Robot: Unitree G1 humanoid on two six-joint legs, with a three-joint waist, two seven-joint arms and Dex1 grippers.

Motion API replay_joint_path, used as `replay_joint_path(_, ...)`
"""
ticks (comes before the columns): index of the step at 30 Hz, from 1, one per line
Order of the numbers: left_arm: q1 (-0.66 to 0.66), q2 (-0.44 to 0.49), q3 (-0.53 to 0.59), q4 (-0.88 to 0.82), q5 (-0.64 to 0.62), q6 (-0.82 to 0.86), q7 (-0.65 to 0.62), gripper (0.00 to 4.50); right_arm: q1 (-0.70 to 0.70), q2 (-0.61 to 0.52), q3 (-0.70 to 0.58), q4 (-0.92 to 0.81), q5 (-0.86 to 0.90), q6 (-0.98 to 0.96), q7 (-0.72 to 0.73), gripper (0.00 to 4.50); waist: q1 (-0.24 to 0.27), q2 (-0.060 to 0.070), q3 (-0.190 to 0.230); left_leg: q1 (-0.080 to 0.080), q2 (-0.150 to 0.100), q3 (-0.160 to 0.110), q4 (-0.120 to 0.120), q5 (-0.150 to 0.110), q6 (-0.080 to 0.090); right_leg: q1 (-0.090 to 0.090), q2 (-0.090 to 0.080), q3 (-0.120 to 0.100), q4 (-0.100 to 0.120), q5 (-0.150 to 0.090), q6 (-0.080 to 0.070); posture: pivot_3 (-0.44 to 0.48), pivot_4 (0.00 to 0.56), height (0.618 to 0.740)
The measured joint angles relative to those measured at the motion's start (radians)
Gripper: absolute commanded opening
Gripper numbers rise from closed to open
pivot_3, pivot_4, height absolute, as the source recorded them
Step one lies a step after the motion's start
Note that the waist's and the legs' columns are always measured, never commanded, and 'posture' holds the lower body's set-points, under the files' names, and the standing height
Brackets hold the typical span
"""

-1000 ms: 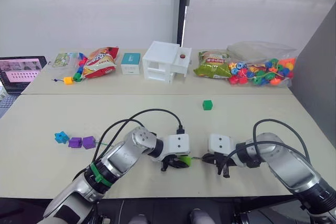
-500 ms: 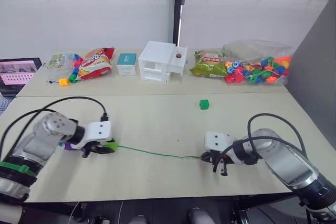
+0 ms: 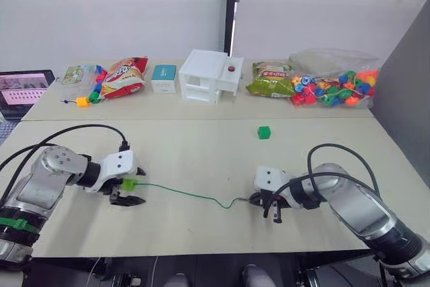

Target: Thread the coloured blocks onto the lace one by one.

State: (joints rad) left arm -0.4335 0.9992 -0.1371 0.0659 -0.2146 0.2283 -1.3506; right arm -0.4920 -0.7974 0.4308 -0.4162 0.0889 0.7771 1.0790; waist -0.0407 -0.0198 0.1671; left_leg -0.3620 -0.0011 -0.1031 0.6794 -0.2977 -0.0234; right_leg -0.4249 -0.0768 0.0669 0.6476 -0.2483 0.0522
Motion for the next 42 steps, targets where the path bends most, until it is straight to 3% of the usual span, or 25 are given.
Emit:
replay_joint_path(2, -0.007, -0.066, 0.012, -0.118, -0.058, 0.098, 0.034, 4.28, -0.019, 0.006, 0.015, 0.001, -0.003, 0.006, -0.001, 0.0, 0.002, 0.0, 0.0, 0.0, -0.001, 0.0, 0.0, 0.0, 0.0, 0.001, -0.001, 0.0, 0.0, 0.0, 0.0, 0.0, 0.15, 0.74)
replay_joint_path(5, -0.013, -0.231, -0.062, -0.245, -0.065, 0.172, 0.125, 4.28, -0.047, 0.025, 0.049, 0.006, -0.01, 0.019, -0.005, 0.0, 0.004, 0.0, 0.0, 0.0, -0.001, 0.0, 0.001, 0.0, 0.0, 0.001, -0.001, 0.0, 0.0, 0.0, 0.001, 0.0, 0.15, 0.74)
replay_joint_path(10, -0.028, -0.4, -0.169, -0.246, -0.02, 0.21, 0.241, 4.28, -0.053, 0.029, 0.072, 0.01, -0.027, 0.036, -0.012, 0.0, -0.002, -0.001, 0.0, 0.0, -0.001, 0.0, 0.001, 0.0, 0.0, 0.001, 0.0, 0.0, 0.0, 0.001, 0.0, 0.0, 0.15, 0.74)
replay_joint_path(14, -0.037, -0.452, -0.25, -0.185, 0.057, 0.187, 0.287, 4.28, -0.054, 0.034, 0.075, 0.009, -0.028, 0.044, -0.013, 0.0, -0.002, -0.001, 0.0, 0.001, -0.001, 0.0, 0.001, 0.0, 0.0, 0.001, 0.0, 0.0, 0.0, 0.001, 0.0, 0.0, 0.15, 0.74)
replay_joint_path(21, -0.037, -0.506, -0.267, -0.178, 0.067, 0.194, 0.305, 4.28, -0.054, 0.028, 0.075, -0.013, -0.028, 0.073, -0.015, 0.0, 0.003, -0.001, 0.0, 0.0, -0.001, 0.0, 0.002, 0.0, 0.0, 0.001, 0.0, 0.0, 0.0, 0.001, 0.0, 0.0, 0.15, 0.74)
replay_joint_path(26, -0.038, -0.522, -0.278, -0.18, 0.069, 0.212, 0.309, 2.82, -0.053, 0.027, 0.075, -0.025, -0.028, 0.081, -0.018, 0.0, 0.004, -0.001, 0.0, 0.0, -0.001, 0.0, 0.002, 0.0, 0.0, 0.001, 0.0, 0.0, 0.0, 0.001, 0.0, 0.0, 0.15, 0.74)
replay_joint_path(34, -0.038, -0.521, -0.282, -0.185, 0.076, 0.232, 0.307, 0.08, -0.053, 0.026, 0.075, -0.026, -0.028, 0.086, -0.02, 0.0, 0.004, -0.001, 0.0, 0.0, -0.001, 0.0, 0.002, 0.0, 0.0, 0.001, 0.0, 0.0, 0.0, 0.001, 0.0, 0.0, 0.15, 0.74)
replay_joint_path(42, -0.038, -0.521, -0.283, -0.19, 0.077, 0.233, 0.305, 0.03, -0.053, 0.024, 0.078, -0.026, -0.028, 0.088, -0.02, 0.0, 0.004, -0.001, 0.0, 0.0, -0.001, 0.0, 0.002, 0.0, -0.001, 0.001, 0.0, 0.0, 0.0, 0.001, 0.0, 0.0, 0.15, 0.74)
